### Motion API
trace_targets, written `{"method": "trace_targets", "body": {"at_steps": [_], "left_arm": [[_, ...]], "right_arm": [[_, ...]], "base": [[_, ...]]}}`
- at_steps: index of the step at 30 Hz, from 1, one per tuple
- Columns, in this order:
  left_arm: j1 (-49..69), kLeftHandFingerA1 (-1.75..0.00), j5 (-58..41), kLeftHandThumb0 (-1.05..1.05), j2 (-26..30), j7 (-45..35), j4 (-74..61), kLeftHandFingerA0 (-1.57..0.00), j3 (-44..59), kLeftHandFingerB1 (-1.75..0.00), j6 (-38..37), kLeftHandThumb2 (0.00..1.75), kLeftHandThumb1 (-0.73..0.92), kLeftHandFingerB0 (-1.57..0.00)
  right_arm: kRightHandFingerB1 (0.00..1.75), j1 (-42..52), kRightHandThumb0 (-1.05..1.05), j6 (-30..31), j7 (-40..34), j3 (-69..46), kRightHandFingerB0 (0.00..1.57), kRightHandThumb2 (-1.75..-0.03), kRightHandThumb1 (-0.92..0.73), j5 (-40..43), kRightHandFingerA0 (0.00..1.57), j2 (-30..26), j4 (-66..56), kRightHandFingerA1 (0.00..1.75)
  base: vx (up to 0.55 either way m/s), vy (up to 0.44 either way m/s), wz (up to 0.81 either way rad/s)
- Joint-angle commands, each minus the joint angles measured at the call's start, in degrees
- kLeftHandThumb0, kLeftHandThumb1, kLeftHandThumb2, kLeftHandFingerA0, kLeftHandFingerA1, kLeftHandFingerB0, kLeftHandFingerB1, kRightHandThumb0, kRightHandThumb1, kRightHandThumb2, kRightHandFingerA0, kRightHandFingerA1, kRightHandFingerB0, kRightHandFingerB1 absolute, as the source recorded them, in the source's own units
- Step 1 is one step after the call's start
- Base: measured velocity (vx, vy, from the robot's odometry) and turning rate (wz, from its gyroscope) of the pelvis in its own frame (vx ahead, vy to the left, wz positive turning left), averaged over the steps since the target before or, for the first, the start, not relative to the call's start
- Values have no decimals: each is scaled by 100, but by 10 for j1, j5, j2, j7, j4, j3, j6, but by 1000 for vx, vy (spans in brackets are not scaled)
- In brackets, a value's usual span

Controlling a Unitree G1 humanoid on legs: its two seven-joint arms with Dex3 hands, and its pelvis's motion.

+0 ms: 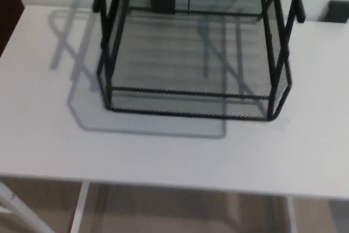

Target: The robot walks towards a file tray kept in the middle of a desk and uses its right hand to grab a tray and pulls it out towards itself

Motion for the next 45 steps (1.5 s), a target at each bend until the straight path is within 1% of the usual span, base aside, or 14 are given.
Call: {"method": "trace_targets", "body": {"at_steps": [1, 7, 10, 25, 26, 28, 29, 30, 31, 38, 39, 40, 41, 45], "left_arm": [[11, -51, 10, -50, 9, 0, -21, -28, -3, -48, 14, 85, 49, -23], [3, -55, 13, -45, 7, 3, -6, -35, -4, -48, 10, 87, 49, -22], [1, -53, 14, -47, 7, 2, -1, -32, -4, -48, 9, 85, 49, -23], [4, -54, 20, -44, 12, 1, -22, -34, -8, -48, 28, 85, 48, -23], [6, -40, 19, -44, 13, -2, -22, -39, -8, -37, 24, 60, 69, -33], [6, -40, 20, -45, 14, -3, -21, -40, -9, -36, 19, 59, 69, -34], [5, -54, 23, -45, 15, -1, -16, -35, -10, -48, 14, 86, 49, -23], [4, -54, 23, -44, 15, -4, -14, -34, -12, -48, 12, 86, 49, -22], [2, -39, 22, -44, 17, -6, -12, -40, -12, -36, 11, 59, 69, -33], [14, -39, 23, -44, 18, -6, -23, -39, -17, -36, 2, 59, 68, -33], [17, -54, 25, -44, 18, -4, -26, -34, -19, -48, 5, 85, 48, -23], [19, -54, 28, -45, 19, -2, -30, -34, -21, -48, 5, 85, 48, -23], [20, -39, 24, -45, 19, -4, -31, -40, -19, -36, 4, 59, 68, -33], [17, -39, 23, -43, 15, -5, -27, -40, -22, -37, 5, 60, 67, -34]], "right_arm": [[35, 1, -46, -10, 2, -1, 27, -62, -76, 2, 35, -7, 2, 39], [34, -3, -46, -4, -2, 3, 26, -62, -76, -2, 35, -5, 0, 38], [34, -3, -45, -5, -3, 4, 27, -62, -76, -3, 36, -6, 0, 38], [35, 20, -47, -16, 10, 29, 28, -62, -74, -4, 36, -7, -36, 41], [35, 29, -47, -14, 14, 30, 27, -62, -75, -2, 35, -7, -48, 41], [35, 39, -47, -8, 21, 32, 26, -62, -75, 1, 35, -11, -68, 40], [35, 48, -46, -10, 27, 33, 26, -62, -75, 3, 34, -13, -78, 40], [35, 62, -47, -9, 32, 34, 25, -62, -75, 5, 34, -17, -98, 40], [35, 70, -48, -7, 38, 35, 25, -62, -75, 10, 34, -17, -113, 40], [34, 122, -47, 11, 53, 35, 24, -63, -76, 13, 33, -23, -189, 40], [34, 128, -47, 11, 53, 34, 23, -63, -77, 12, 33, -23, -195, 40], [34, 135, -46, 10, 53, 33, 23, -63, -76, 13, 33, -23, -202, 40], [34, 137, -46, 14, 55, 33, 24, -63, -76, 12, 34, -23, -210, 40], [34, 142, -48, 6, 64, 30, 24, -62, -77, 17, 35, -28, -220, 41]], "base": [[208, -191, 13], [133, -161, 0], [16, -6, -3], [15, 152, 1], [0, 0, 0], [-33, 125, -4], [-72, 222, -5], [-88, 274, -13], [-137, 345, -26], [-64, 336, -22], [0, 0, 0], [0, 0, 0], [0, 0, 0], [-42, -47, 1]]}}
